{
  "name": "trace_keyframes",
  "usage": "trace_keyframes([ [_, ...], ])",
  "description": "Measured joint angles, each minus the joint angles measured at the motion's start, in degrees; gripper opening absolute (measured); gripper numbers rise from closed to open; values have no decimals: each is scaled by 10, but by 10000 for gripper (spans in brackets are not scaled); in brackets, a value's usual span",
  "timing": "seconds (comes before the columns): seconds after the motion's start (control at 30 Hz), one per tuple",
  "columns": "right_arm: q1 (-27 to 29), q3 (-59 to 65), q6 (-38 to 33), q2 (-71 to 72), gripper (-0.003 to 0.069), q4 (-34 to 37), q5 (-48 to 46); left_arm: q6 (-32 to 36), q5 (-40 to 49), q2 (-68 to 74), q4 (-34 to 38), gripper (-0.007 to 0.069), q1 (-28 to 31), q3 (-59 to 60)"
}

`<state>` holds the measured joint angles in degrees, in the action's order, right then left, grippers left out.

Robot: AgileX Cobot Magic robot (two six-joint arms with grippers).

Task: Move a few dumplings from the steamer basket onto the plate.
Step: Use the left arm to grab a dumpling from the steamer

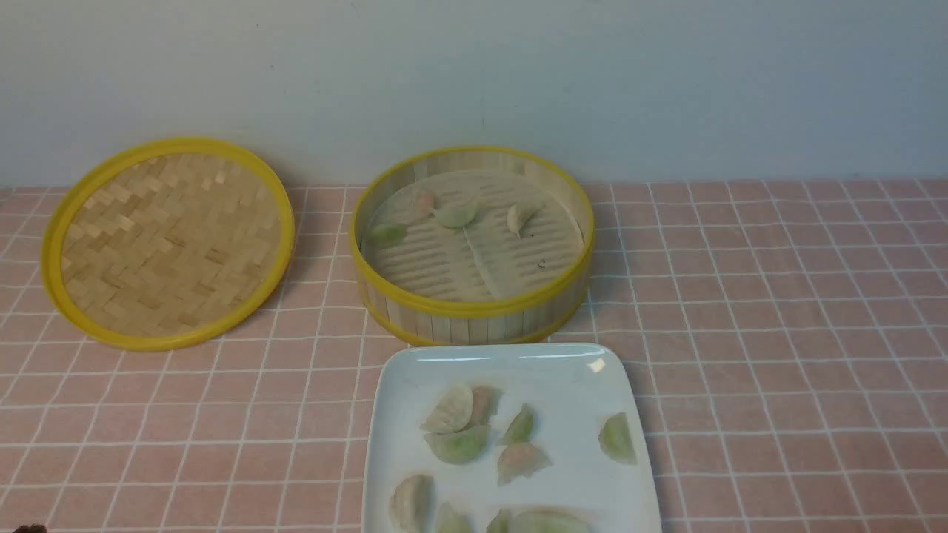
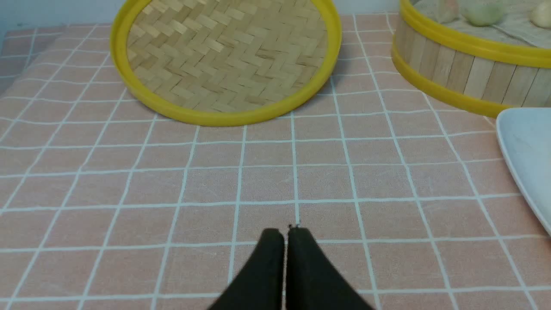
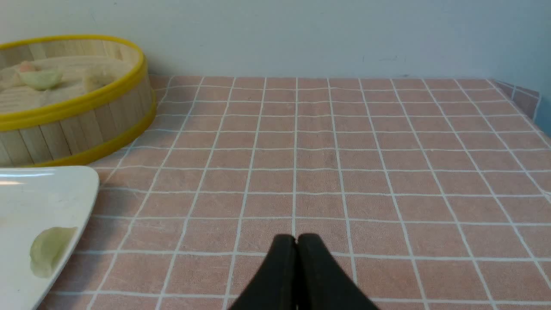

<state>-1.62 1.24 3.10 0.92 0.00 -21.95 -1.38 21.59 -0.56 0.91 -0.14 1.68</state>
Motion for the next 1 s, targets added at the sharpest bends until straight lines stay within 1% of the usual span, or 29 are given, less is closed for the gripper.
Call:
trace_keyframes([
  [0.6,0,0,0,0,-15,0,0,5,0,0,-2,-6,0,0],
  [0.7,0,0,0,0,-15,0,0,-6,-19,0,21,-6,0,0],
  [0.87,0,0,0,0,-15,0,0,-74,-188,0,145,-6,0,1],
  [0.97,0,0,0,0,-15,0,0,-102,-317,0,224,-6,0,1],
  [1.0,0,0,0,0,-15,0,0,-108,-369,0,237,-6,0,1],
])
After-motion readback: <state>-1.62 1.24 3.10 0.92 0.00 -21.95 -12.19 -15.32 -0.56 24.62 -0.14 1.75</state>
